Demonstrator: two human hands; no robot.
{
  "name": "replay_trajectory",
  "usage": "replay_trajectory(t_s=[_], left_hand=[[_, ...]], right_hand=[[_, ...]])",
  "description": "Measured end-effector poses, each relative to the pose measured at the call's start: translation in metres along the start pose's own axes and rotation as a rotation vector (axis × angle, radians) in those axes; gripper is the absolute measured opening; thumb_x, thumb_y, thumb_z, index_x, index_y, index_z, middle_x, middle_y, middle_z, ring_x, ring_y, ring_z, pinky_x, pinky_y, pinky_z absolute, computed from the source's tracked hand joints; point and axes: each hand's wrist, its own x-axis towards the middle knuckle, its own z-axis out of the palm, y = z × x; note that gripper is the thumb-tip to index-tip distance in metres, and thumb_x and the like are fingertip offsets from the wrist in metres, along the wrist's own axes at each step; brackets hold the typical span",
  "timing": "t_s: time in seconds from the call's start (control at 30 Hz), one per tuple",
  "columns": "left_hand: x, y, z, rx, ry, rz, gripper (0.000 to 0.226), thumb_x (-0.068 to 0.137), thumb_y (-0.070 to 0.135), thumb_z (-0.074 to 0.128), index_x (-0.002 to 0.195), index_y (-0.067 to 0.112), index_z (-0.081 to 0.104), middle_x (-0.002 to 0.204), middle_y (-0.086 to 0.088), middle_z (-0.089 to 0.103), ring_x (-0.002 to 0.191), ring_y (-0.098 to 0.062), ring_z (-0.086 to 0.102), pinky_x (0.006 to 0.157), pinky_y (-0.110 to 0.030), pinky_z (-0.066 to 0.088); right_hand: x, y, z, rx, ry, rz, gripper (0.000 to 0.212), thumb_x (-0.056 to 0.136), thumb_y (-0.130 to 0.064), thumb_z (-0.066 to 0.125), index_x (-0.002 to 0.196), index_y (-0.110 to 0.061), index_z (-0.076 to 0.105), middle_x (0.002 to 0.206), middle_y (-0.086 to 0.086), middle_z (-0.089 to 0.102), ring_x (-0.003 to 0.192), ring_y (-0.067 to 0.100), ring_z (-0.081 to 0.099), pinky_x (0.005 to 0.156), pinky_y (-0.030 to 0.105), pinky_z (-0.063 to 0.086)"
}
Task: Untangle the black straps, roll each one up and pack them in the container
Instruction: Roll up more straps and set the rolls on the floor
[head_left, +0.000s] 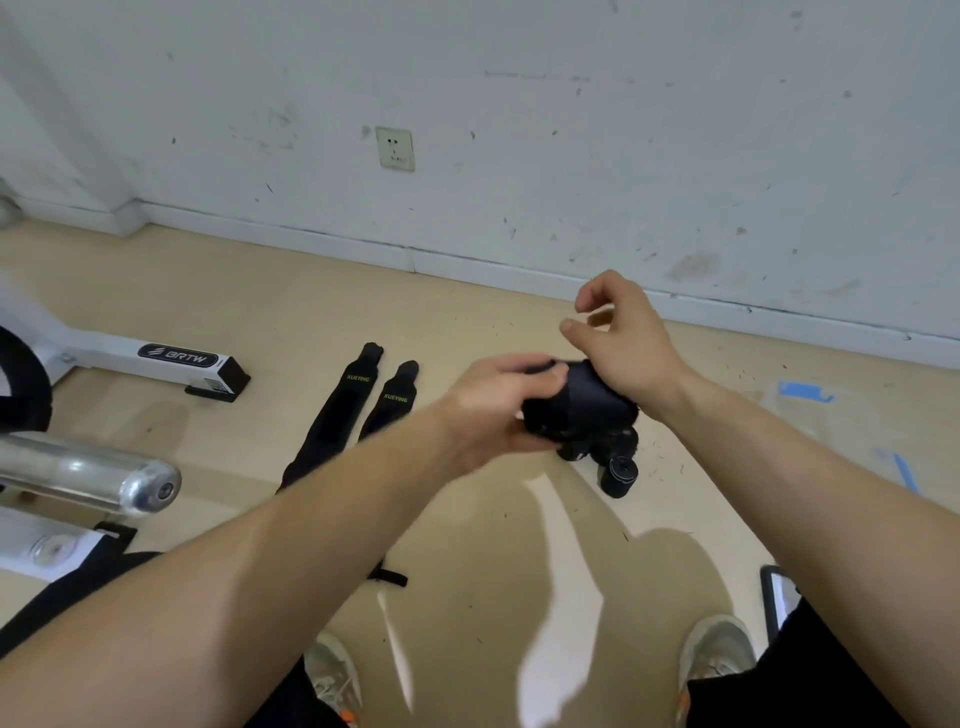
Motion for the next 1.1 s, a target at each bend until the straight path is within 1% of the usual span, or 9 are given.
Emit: replay_trajectory(t_s=[0.17, 0.23, 0.33, 0.5, 0.57, 0.77, 0.97, 1.03, 1.1], left_hand=[[0.0, -0.007, 0.002, -0.005, 0.077, 0.019, 0.031, 0.099, 0.016, 0.066, 0.13, 0.008, 0.065, 0.119, -0.012, 0.069, 0.095, -0.023, 0.07, 0.074, -0.041, 0.065], [0.001, -0.006, 0.0, -0.035, 0.078, 0.004, 0.031, 0.1, 0.014, 0.065, 0.13, 0.007, 0.064, 0.116, -0.013, 0.069, 0.093, -0.022, 0.07, 0.075, -0.042, 0.065], [-0.002, -0.006, -0.001, -0.056, 0.103, 0.007, 0.028, 0.1, 0.013, 0.064, 0.128, 0.008, 0.065, 0.113, -0.013, 0.068, 0.091, -0.023, 0.07, 0.072, -0.04, 0.065], [-0.001, -0.004, -0.009, -0.061, 0.087, 0.004, 0.026, 0.1, 0.015, 0.062, 0.124, 0.008, 0.069, 0.118, -0.018, 0.07, 0.095, -0.029, 0.074, 0.081, -0.044, 0.064], [0.0, -0.003, -0.009, -0.04, 0.068, 0.007, 0.028, 0.101, 0.018, 0.062, 0.128, 0.009, 0.068, 0.122, -0.019, 0.069, 0.099, -0.031, 0.074, 0.085, -0.046, 0.063], [0.001, -0.005, -0.001, -0.011, 0.075, 0.039, 0.03, 0.106, 0.028, 0.056, 0.128, 0.01, 0.064, 0.121, -0.017, 0.069, 0.103, -0.032, 0.074, 0.086, -0.044, 0.063], [0.01, -0.024, 0.006, 0.128, 0.089, 0.07, 0.042, 0.097, 0.047, 0.066, 0.127, 0.02, 0.055, 0.12, -0.005, 0.069, 0.099, -0.02, 0.074, 0.081, -0.036, 0.063], [0.016, -0.036, -0.001, 0.132, 0.08, 0.038, 0.041, 0.096, 0.042, 0.069, 0.126, 0.018, 0.057, 0.12, -0.006, 0.069, 0.101, -0.021, 0.073, 0.08, -0.035, 0.063], [0.023, -0.049, -0.007, 0.124, 0.097, -0.014, 0.038, 0.096, 0.04, 0.068, 0.125, 0.017, 0.06, 0.12, -0.007, 0.069, 0.104, -0.024, 0.072, 0.082, -0.037, 0.063]], right_hand=[[-0.007, 0.012, 0.008, 0.01, 0.073, 0.142, 0.009, 0.098, -0.027, 0.061, 0.09, -0.029, 0.057, 0.085, -0.006, 0.07, 0.079, 0.018, 0.071, 0.082, 0.039, 0.057], [-0.01, 0.008, 0.007, 0.076, 0.062, 0.162, 0.019, 0.103, -0.034, 0.051, 0.089, -0.026, 0.061, 0.082, 0.0, 0.075, 0.078, 0.019, 0.073, 0.085, 0.043, 0.059], [-0.012, 0.001, 0.001, 0.24, -0.13, 0.18, 0.036, 0.105, -0.043, 0.049, 0.096, -0.014, 0.069, 0.096, 0.011, 0.076, 0.088, 0.019, 0.072, 0.094, 0.041, 0.055], [-0.023, 0.01, 0.002, 0.209, -0.415, 0.228, 0.032, 0.088, -0.05, 0.074, 0.111, -0.028, 0.069, 0.108, -0.002, 0.073, 0.098, 0.016, 0.073, 0.082, 0.037, 0.061], [-0.025, 0.008, 0.006, 0.218, -0.351, 0.218, 0.023, 0.094, -0.045, 0.068, 0.1, -0.023, 0.068, 0.094, -0.003, 0.073, 0.086, 0.016, 0.072, 0.074, 0.035, 0.06], [-0.025, 0.003, 0.014, 0.142, -0.176, 0.206, 0.036, 0.101, -0.047, 0.055, 0.078, -0.018, 0.059, 0.069, -0.005, 0.059, 0.066, 0.016, 0.056, 0.065, 0.031, 0.046], [-0.031, 0.008, 0.019, 0.15, -0.093, 0.317, 0.044, 0.105, -0.047, 0.045, 0.085, -0.011, 0.06, 0.078, 0.001, 0.061, 0.071, 0.018, 0.057, 0.061, 0.029, 0.044], [-0.035, 0.018, 0.025, 0.205, -0.152, 0.426, 0.049, 0.106, -0.052, 0.039, 0.093, -0.011, 0.063, 0.086, 0.004, 0.068, 0.076, 0.02, 0.064, 0.058, 0.027, 0.051], [-0.039, 0.034, 0.03, 0.307, -0.223, 0.545, 0.047, 0.104, -0.056, 0.04, 0.107, -0.017, 0.065, 0.1, 0.005, 0.073, 0.09, 0.022, 0.071, 0.068, 0.034, 0.061]])
